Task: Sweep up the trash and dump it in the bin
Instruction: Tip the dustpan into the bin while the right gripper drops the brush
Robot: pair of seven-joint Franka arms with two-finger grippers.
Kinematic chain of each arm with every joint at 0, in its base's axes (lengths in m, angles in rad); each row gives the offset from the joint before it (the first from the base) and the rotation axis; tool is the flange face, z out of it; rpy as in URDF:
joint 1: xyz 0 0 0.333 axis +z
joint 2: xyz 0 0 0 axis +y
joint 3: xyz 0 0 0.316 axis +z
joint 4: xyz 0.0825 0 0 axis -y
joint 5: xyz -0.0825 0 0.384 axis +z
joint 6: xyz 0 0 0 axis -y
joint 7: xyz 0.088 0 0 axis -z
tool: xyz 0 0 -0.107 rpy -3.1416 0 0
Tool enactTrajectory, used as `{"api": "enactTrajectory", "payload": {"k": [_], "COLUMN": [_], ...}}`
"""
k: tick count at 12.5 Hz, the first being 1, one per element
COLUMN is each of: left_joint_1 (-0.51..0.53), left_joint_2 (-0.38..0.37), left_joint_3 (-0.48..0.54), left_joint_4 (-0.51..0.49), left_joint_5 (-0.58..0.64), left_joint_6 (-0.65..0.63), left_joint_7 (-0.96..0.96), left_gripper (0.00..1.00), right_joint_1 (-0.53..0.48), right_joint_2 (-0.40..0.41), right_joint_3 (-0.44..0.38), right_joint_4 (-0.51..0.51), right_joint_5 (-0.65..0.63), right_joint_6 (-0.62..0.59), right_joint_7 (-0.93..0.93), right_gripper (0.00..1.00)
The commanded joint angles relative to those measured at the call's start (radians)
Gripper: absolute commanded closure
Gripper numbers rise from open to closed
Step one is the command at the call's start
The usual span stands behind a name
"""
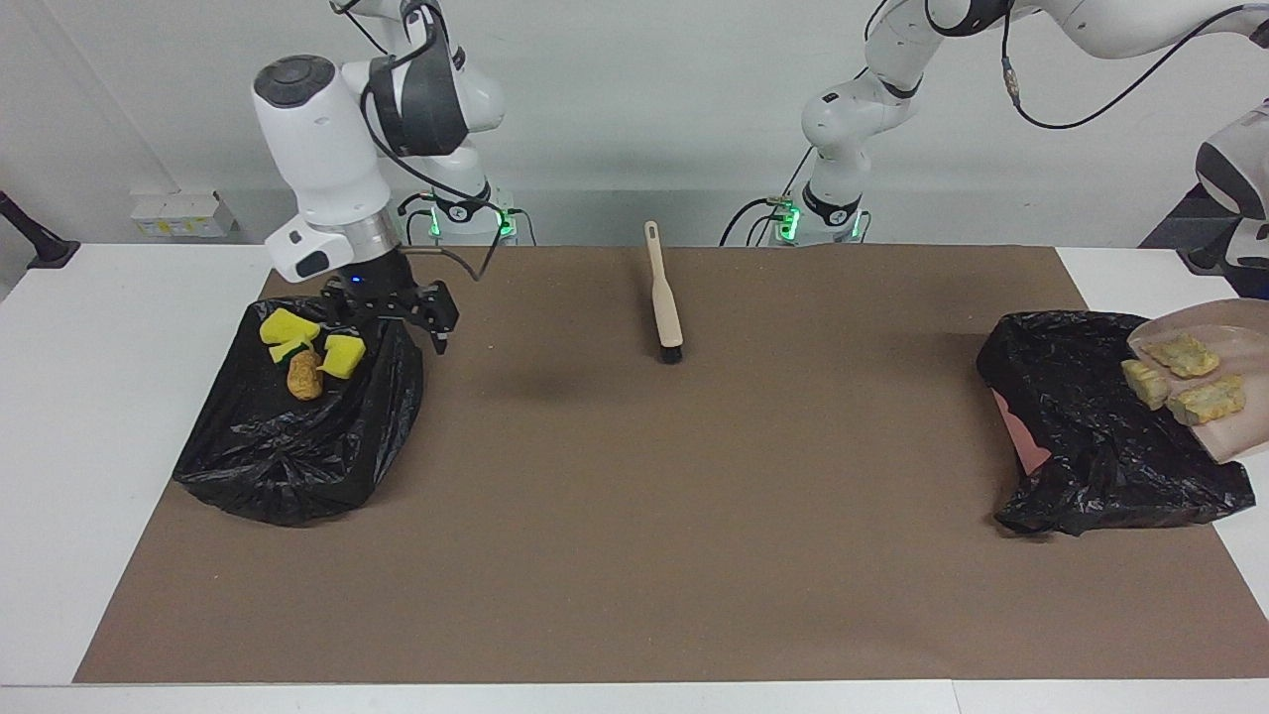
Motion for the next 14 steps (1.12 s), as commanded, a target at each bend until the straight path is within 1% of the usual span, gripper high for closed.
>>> {"api": "enactTrajectory", "payload": {"k": [1,4,6,7,9,10,12,14], "left_joint_1": [-0.085,-0.093,-0.084,-0.086,-0.090,-0.095,-0.136,-0.165], "left_joint_2": [-0.034,-0.046,-0.038,-0.023,0.018,0.029,0.028,0.031], "left_joint_3": [0.012,0.008,0.005,0.005,0.006,0.005,0.002,0.002], "left_joint_4": [-0.026,-0.029,-0.012,0.022,0.083,0.089,0.091,0.089], "left_joint_5": [0.079,0.076,0.040,-0.015,-0.196,-0.250,-0.310,-0.454], "left_joint_6": [-0.102,-0.106,-0.087,-0.078,-0.080,-0.077,-0.081,-0.098], "left_joint_7": [-0.062,-0.059,-0.059,-0.059,-0.059,-0.061,-0.061,-0.064], "left_gripper": [1.00,1.00,1.00,1.00,1.00,1.00,1.00,1.00], "right_joint_1": [0.006,0.004,0.012,0.012,0.012,0.012,0.012,0.012], "right_joint_2": [-0.024,-0.028,-0.026,-0.026,-0.028,-0.028,-0.028,-0.028], "right_joint_3": [-0.024,-0.021,-0.012,-0.012,-0.009,-0.009,-0.009,-0.012], "right_joint_4": [-0.014,-0.019,-0.017,-0.017,-0.017,-0.017,-0.017,-0.017], "right_joint_5": [-0.004,0.001,0.003,0.004,0.004,0.004,0.004,0.003], "right_joint_6": [-0.024,-0.025,-0.022,-0.022,-0.027,-0.030,-0.030,-0.027], "right_joint_7": [-0.069,-0.069,-0.063,-0.069,-0.072,-0.072,-0.072,-0.069], "right_gripper": [0.00,0.00,0.00,0.00,0.00,0.00,0.00,0.00]}}
